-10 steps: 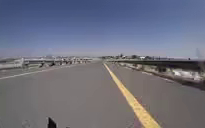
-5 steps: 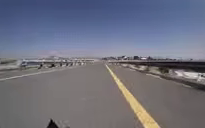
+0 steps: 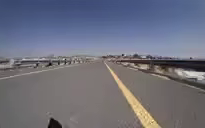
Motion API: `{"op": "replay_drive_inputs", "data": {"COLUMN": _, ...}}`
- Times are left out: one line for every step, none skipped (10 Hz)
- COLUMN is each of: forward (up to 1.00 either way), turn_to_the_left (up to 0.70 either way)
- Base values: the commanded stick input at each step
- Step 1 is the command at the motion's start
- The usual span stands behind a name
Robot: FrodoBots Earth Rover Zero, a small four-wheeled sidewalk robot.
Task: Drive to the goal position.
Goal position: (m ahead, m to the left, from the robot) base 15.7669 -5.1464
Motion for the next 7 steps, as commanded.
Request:
{"op": "replay_drive_inputs", "data": {"forward": 1.0, "turn_to_the_left": 0.0}}
{"op": "replay_drive_inputs", "data": {"forward": 1.0, "turn_to_the_left": 0.0}}
{"op": "replay_drive_inputs", "data": {"forward": 1.0, "turn_to_the_left": 0.0}}
{"op": "replay_drive_inputs", "data": {"forward": 1.0, "turn_to_the_left": 0.0}}
{"op": "replay_drive_inputs", "data": {"forward": 1.0, "turn_to_the_left": 0.0}}
{"op": "replay_drive_inputs", "data": {"forward": 1.0, "turn_to_the_left": 0.0}}
{"op": "replay_drive_inputs", "data": {"forward": 1.0, "turn_to_the_left": 0.0}}
